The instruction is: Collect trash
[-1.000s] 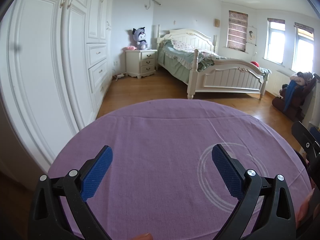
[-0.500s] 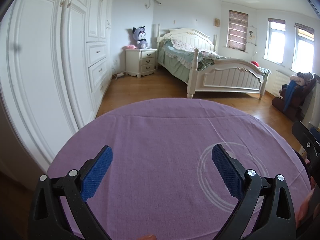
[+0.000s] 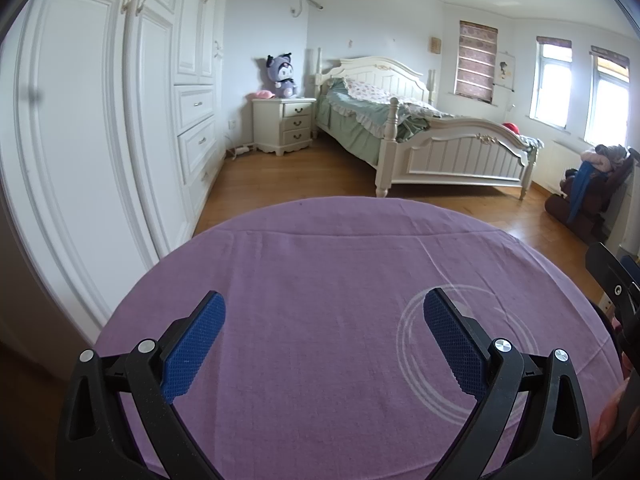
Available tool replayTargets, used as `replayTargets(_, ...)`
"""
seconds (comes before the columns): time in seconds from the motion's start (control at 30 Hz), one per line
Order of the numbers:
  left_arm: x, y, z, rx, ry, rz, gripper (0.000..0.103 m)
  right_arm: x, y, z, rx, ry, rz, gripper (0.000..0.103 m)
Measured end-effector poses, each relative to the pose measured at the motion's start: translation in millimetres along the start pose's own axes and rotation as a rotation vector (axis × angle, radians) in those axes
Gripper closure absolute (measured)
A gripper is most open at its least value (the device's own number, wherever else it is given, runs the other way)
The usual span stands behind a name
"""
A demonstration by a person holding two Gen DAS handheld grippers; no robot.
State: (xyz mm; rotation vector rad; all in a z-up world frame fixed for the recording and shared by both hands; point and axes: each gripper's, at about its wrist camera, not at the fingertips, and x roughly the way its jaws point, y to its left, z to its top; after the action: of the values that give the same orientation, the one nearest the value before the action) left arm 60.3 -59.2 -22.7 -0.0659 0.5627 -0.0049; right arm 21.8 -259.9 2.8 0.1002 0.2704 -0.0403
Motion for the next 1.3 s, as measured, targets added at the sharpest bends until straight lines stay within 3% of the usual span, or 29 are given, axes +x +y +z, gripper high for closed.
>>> replayTargets(0.57, 0, 1, 0, -0.004, -0.003, -0.004, 0.005, 0, 0, 1, 0.001, 0.0, -0.001, 0.005)
replayTargets(0.77, -9, 10, 1, -0.037, -0.078, -0.015, 0.005, -1, 2, 0, -0.002, 0.001, -0.002, 0.005)
replayTargets(0.97, -17, 3, 3, -0.003, -0.131, -0.04, 0.005, -2, 4, -1, -0.003, 0.001, -0.003, 0.005)
replayTargets(1.3, -14, 0, 3, 0.004, -0.121, -0.059, 0.005, -3, 7, -3, -0.004, 0.003, -0.002, 0.005)
